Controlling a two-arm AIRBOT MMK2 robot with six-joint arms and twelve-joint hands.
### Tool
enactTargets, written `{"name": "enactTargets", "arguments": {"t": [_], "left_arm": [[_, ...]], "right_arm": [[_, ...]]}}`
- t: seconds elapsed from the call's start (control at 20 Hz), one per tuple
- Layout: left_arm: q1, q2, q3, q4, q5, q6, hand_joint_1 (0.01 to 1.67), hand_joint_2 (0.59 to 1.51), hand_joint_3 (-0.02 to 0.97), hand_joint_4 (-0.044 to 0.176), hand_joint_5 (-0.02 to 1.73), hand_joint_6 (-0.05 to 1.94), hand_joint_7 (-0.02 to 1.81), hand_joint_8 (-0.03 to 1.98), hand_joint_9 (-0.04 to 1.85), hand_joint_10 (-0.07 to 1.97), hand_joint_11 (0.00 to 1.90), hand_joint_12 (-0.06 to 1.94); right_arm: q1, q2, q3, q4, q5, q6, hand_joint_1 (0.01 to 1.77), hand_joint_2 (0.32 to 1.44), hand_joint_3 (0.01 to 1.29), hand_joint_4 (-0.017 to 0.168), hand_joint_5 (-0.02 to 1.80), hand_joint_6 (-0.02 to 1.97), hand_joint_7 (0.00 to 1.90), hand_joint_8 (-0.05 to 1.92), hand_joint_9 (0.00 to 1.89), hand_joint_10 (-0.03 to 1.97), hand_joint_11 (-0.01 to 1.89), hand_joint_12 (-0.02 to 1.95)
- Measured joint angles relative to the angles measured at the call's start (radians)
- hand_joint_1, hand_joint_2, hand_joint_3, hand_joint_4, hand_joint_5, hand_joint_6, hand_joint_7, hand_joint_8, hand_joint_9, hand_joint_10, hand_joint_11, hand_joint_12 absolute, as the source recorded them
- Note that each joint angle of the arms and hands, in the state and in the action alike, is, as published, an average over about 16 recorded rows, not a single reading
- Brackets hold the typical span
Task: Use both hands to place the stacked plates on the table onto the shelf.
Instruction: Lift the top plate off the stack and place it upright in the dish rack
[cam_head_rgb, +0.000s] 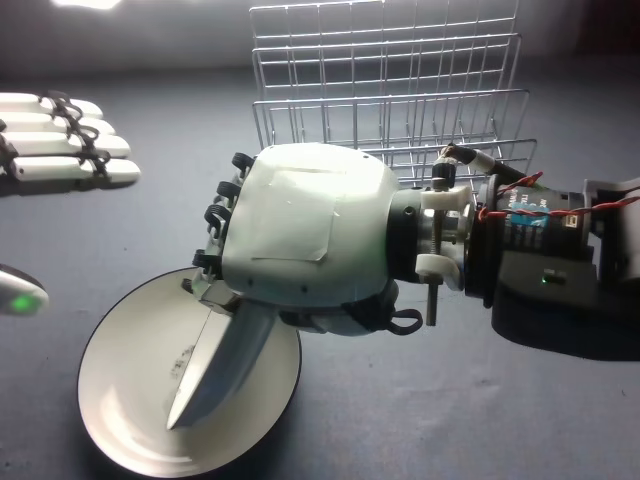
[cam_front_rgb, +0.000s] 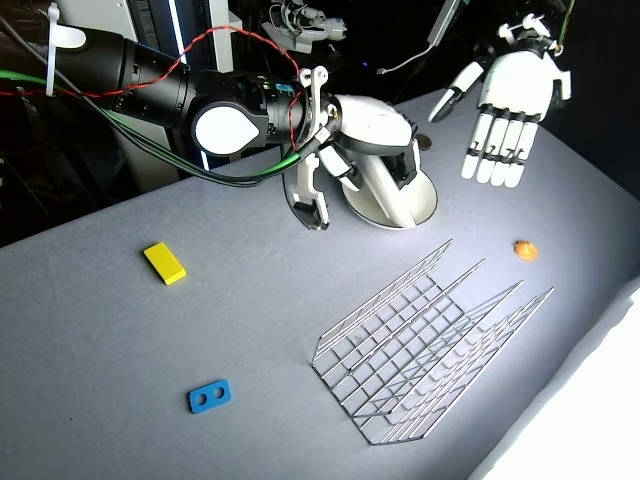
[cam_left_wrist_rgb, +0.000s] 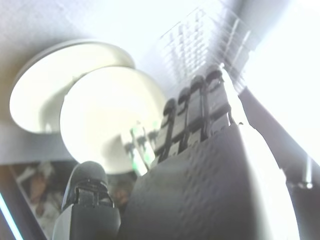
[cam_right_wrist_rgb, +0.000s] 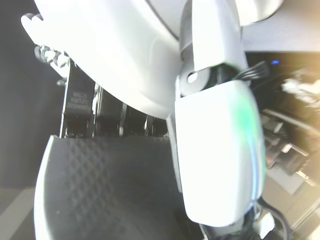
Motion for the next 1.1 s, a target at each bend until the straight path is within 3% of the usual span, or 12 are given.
{"name": "enactTargets", "arguments": {"t": [0.15, 0.6, 1.1], "left_arm": [[-0.028, 0.012, 0.010, 0.016, 0.035, -0.002, 0.01, 1.162, 0.021, 0.000, 0.02, 0.02, 0.02, -0.01, 0.02, 0.01, 0.01, 0.01], [-0.056, 0.027, 0.045, 0.052, 0.070, -0.005, 0.01, 1.159, 0.021, 0.001, 0.02, 0.02, 0.02, -0.01, 0.02, 0.01, 0.01, 0.01], [-0.042, 0.032, 0.065, 0.058, 0.047, -0.007, 0.01, 1.158, 0.022, 0.002, 0.02, 0.02, 0.02, -0.01, 0.02, 0.01, 0.01, 0.01]], "right_arm": [[0.012, 0.004, -0.008, 0.021, 0.015, -0.005, 1.32, 0.98, 0.01, 0.003, 0.92, 0.97, 1.03, 0.89, 1.03, 0.92, 0.88, 1.12], [0.051, 0.044, -0.042, 0.053, 0.047, -0.024, 1.28, 1.00, 0.01, 0.016, 0.93, 1.01, 1.04, 0.92, 1.13, 0.45, 0.90, 1.08], [0.132, 0.119, -0.067, 0.128, 0.069, -0.037, 1.27, 1.00, 0.01, 0.019, 0.95, 0.98, 1.04, 0.89, 1.15, 0.44, 0.90, 1.08]]}}
